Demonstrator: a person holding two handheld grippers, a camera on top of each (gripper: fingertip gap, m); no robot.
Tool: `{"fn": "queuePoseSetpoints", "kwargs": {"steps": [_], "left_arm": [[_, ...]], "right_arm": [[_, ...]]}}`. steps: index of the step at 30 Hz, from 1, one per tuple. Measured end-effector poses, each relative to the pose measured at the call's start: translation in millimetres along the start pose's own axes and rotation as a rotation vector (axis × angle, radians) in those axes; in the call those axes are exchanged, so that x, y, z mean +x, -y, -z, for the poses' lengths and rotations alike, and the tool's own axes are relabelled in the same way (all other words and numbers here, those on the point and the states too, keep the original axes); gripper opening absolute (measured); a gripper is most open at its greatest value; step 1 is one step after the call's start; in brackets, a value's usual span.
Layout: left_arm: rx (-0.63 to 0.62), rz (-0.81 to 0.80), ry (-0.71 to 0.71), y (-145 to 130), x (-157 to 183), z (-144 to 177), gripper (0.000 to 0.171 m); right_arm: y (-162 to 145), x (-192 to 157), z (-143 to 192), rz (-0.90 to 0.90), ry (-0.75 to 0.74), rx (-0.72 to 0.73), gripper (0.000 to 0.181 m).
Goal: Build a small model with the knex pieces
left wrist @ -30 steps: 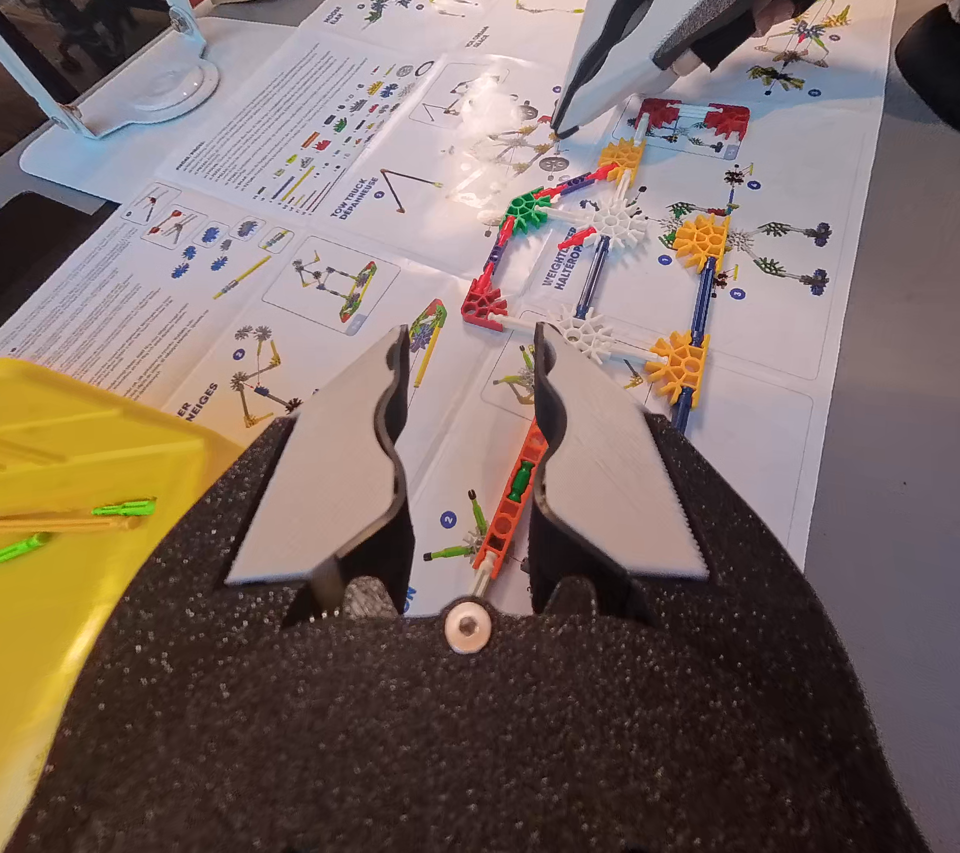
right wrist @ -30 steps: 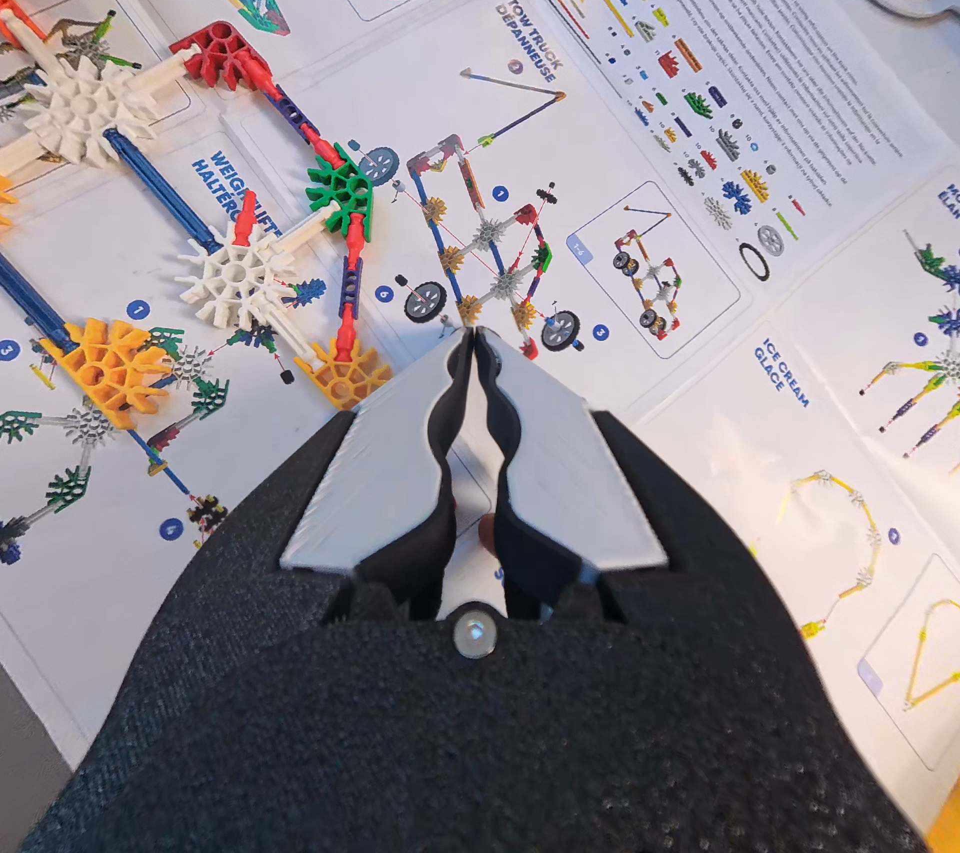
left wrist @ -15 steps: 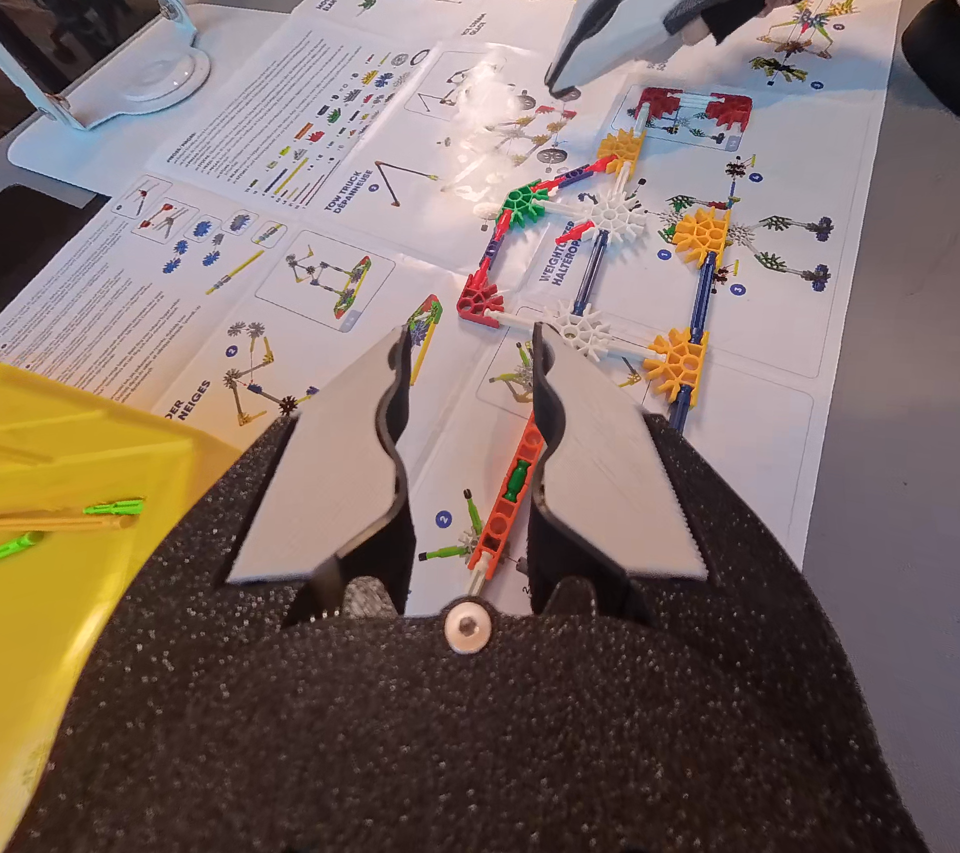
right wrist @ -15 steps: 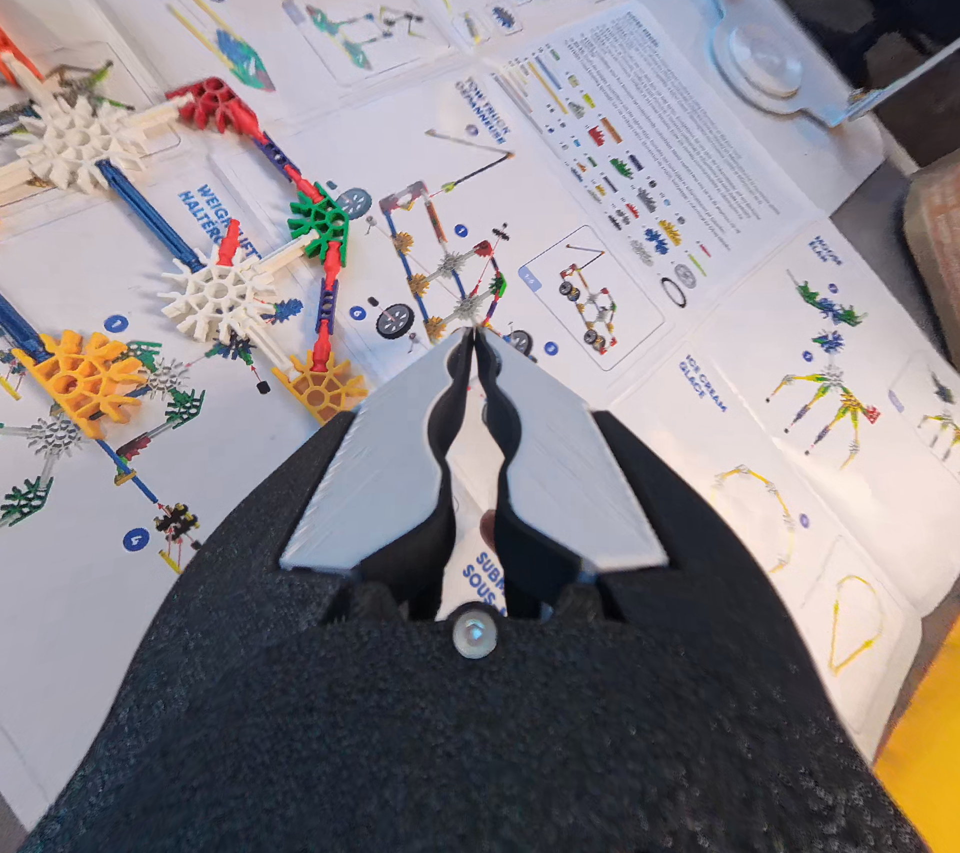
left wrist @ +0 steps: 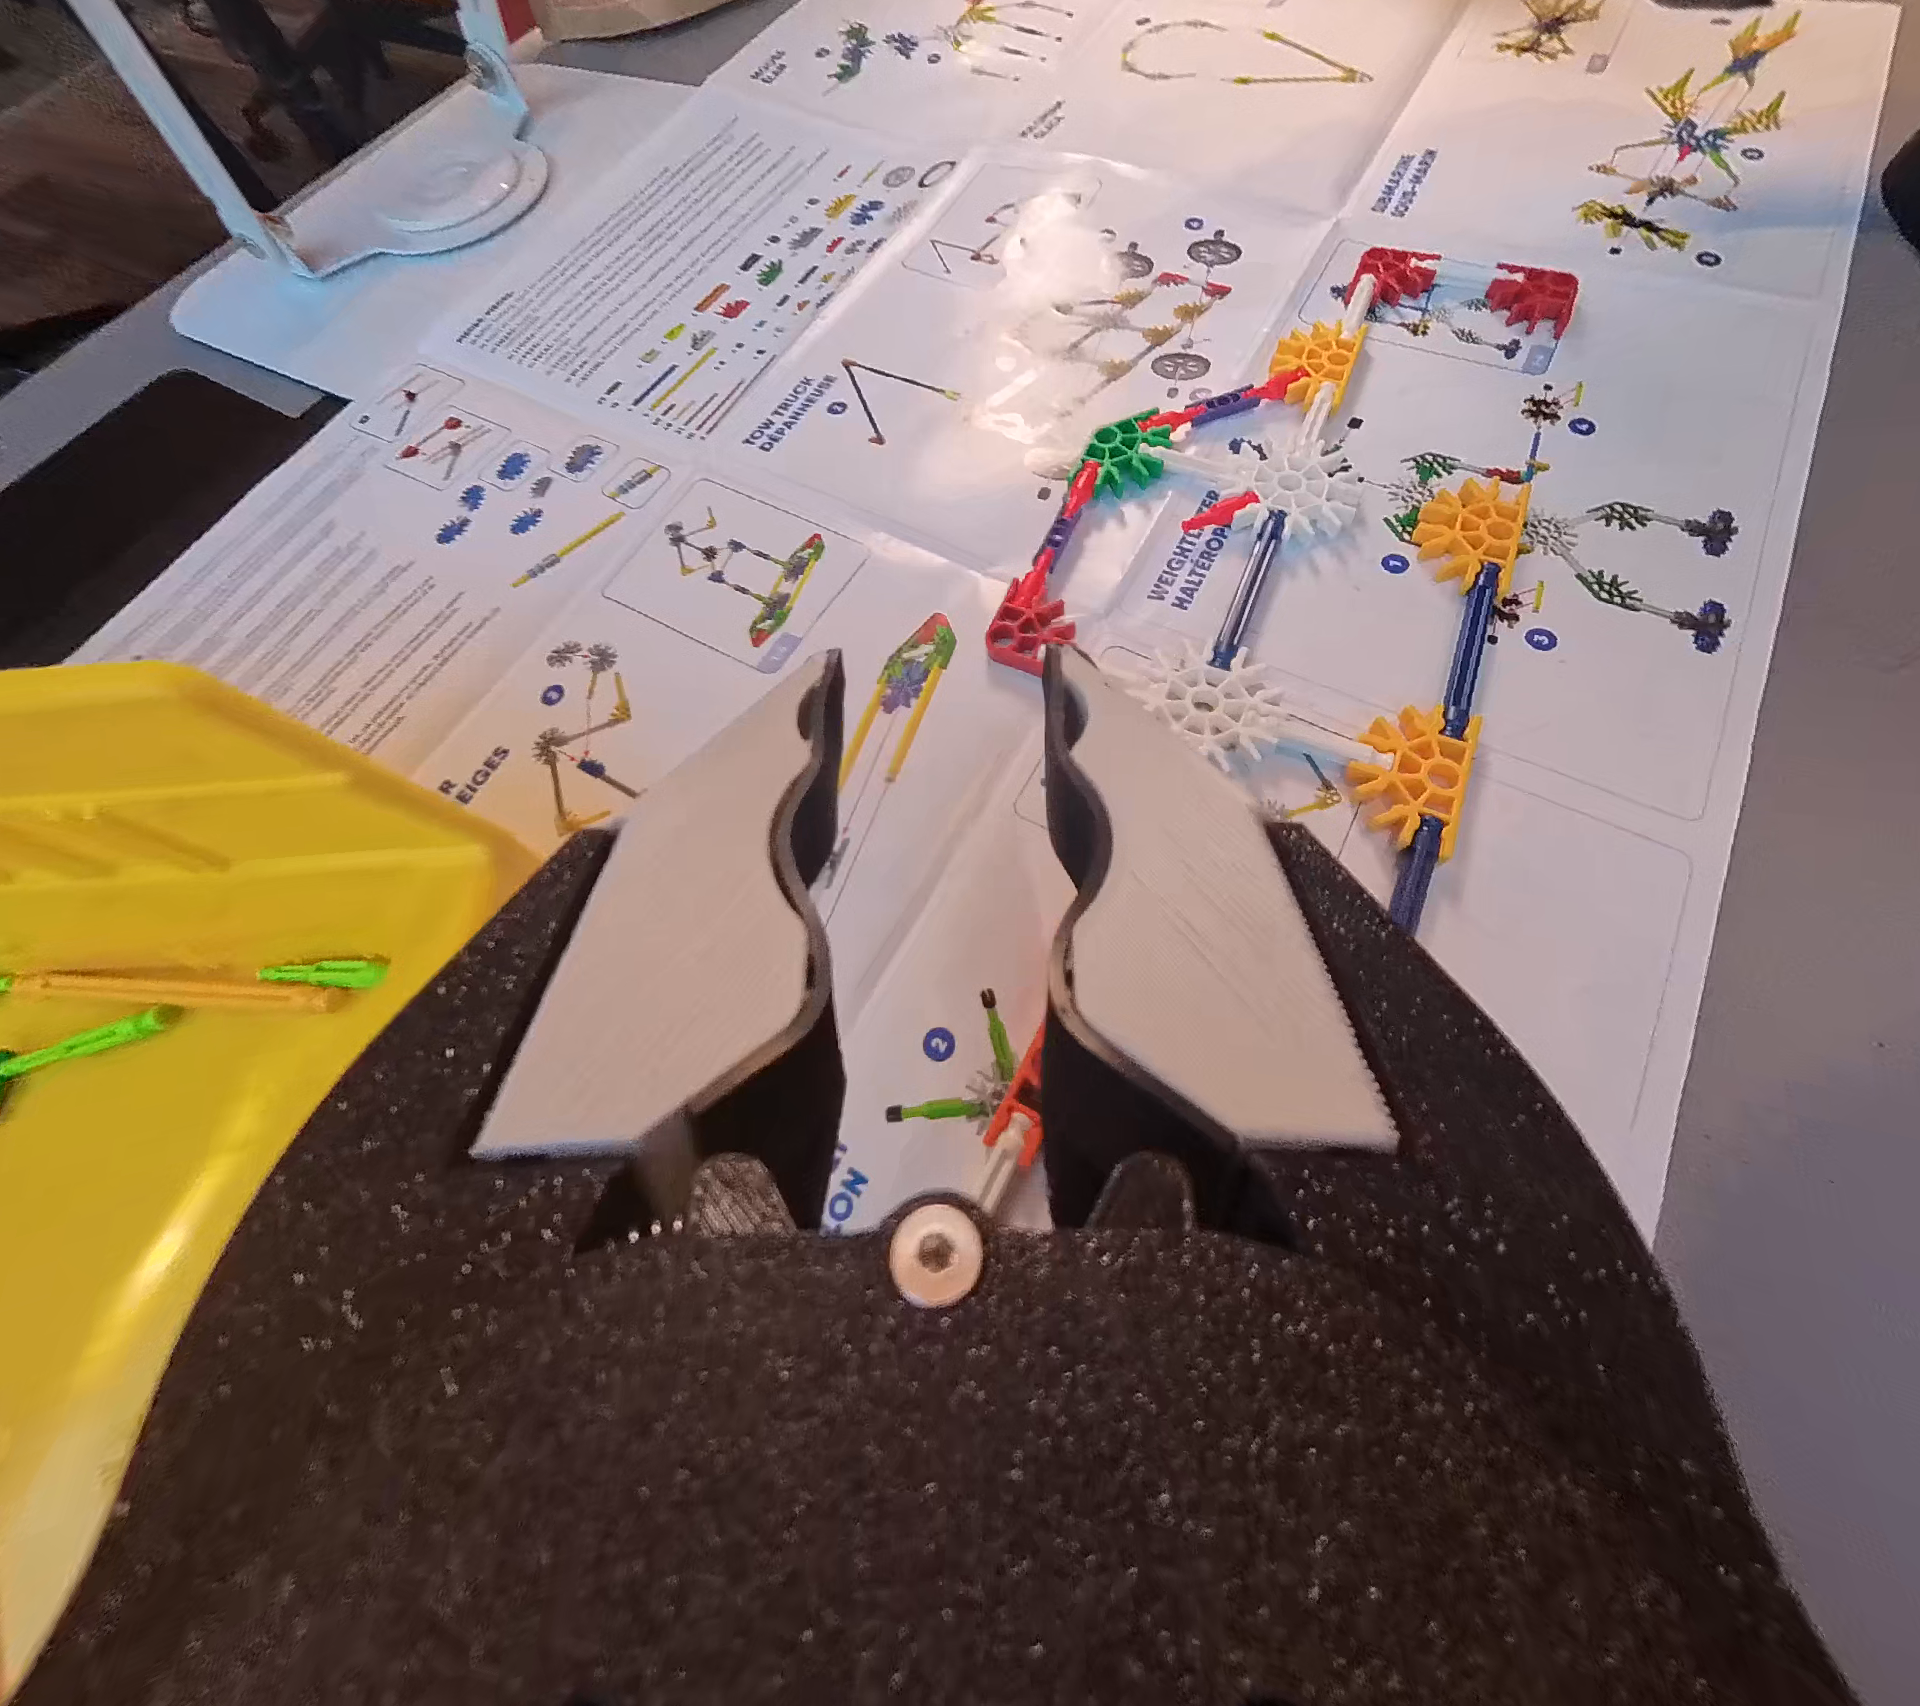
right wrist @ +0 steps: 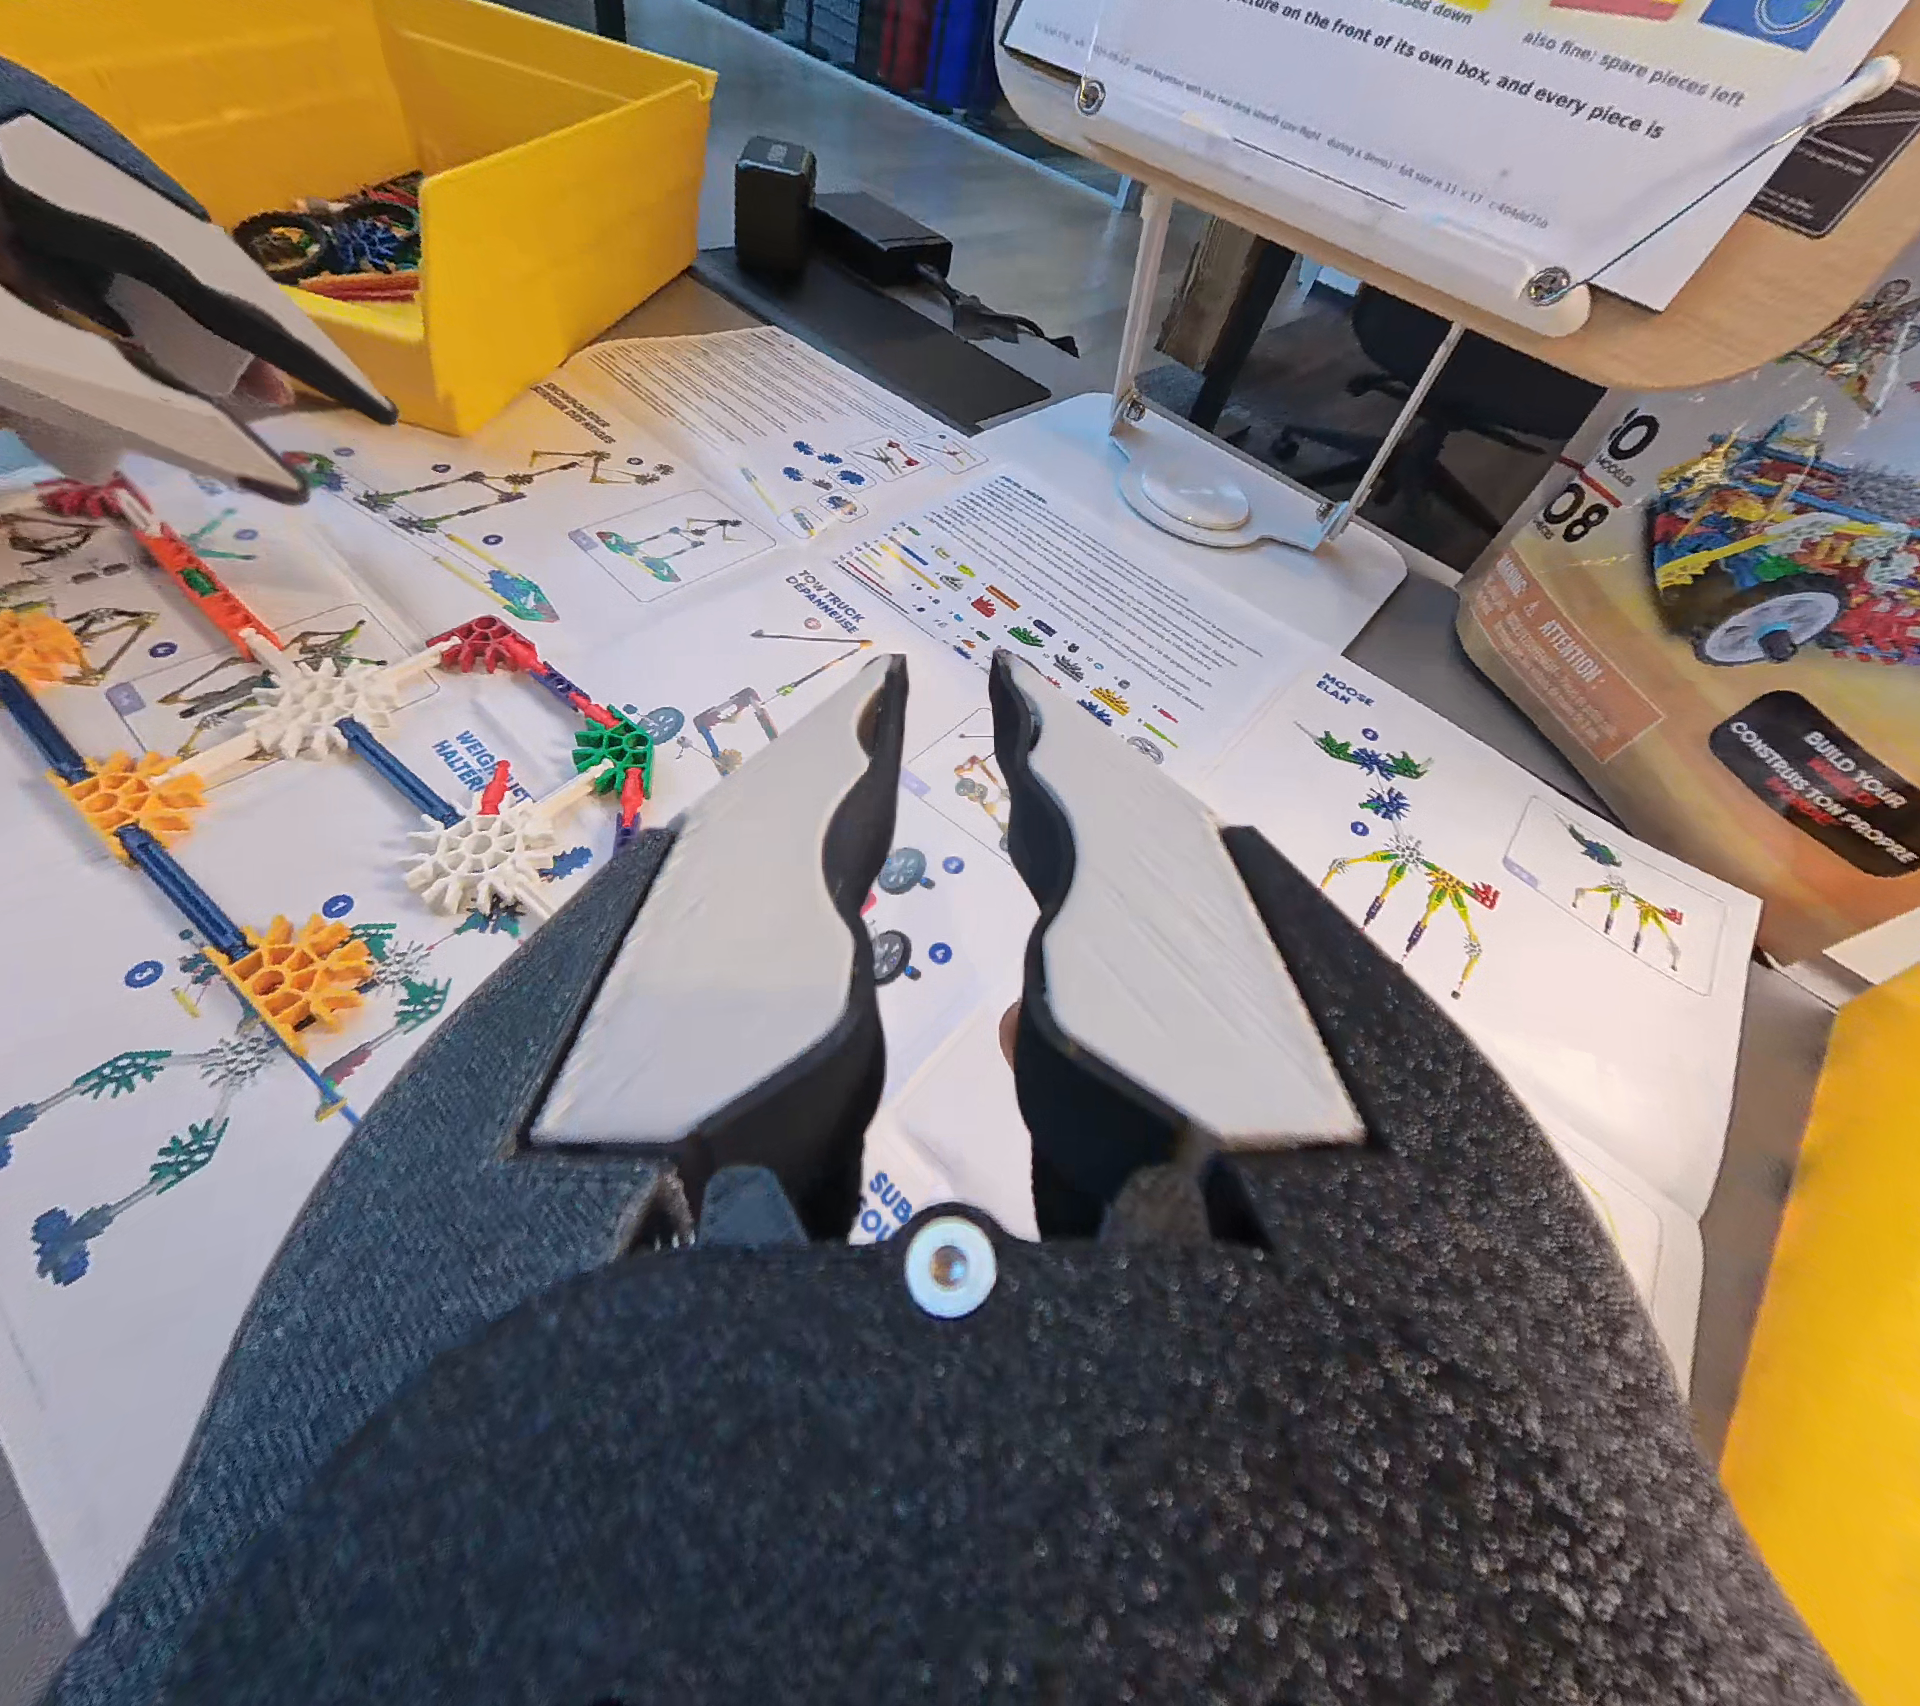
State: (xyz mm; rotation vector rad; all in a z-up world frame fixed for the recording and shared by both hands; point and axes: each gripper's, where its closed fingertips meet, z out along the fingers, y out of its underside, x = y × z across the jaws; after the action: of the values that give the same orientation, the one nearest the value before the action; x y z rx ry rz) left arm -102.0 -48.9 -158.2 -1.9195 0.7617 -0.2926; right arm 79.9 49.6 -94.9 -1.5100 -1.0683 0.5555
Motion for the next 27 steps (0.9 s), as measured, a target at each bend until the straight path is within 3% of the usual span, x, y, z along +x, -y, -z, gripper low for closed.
{"fn": "queuePoseSetpoints", "kwargs": {"steps": [4,7,9,11,15,18,21,27], "left_arm": [[0.087,0.017,0.184,26,-42,33,0.031],[0.140,0.034,0.448,56,-105,95,0.023],[0.099,0.054,0.583,68,-147,137,0.020],[-0.038,0.077,0.617,67,-183,159,0.020],[-0.491,0.099,0.589,5,-247,158,0.021],[-0.785,0.128,0.488,-61,-264,143,0.023],[-0.930,0.200,0.359,-101,-258,126,0.022],[-1.088,0.225,0.262,-135,-255,114,0.021]], "right_arm": [[-2,-12,8,-0.013,0.048,-0.011,0.017],[-7,-22,17,0.014,0.080,-0.005,0.016],[-16,-28,20,0.023,0.100,-0.014,0.014],[-25,-31,21,0.015,0.114,-0.037,0.013],[-30,-36,20,0.015,0.142,-0.059,0.013],[-34,-38,19,0.040,0.144,-0.072,0.013],[-43,-41,17,0.033,0.159,-0.106,0.013],[-54,-43,14,0.016,0.181,-0.142,0.013]]}}
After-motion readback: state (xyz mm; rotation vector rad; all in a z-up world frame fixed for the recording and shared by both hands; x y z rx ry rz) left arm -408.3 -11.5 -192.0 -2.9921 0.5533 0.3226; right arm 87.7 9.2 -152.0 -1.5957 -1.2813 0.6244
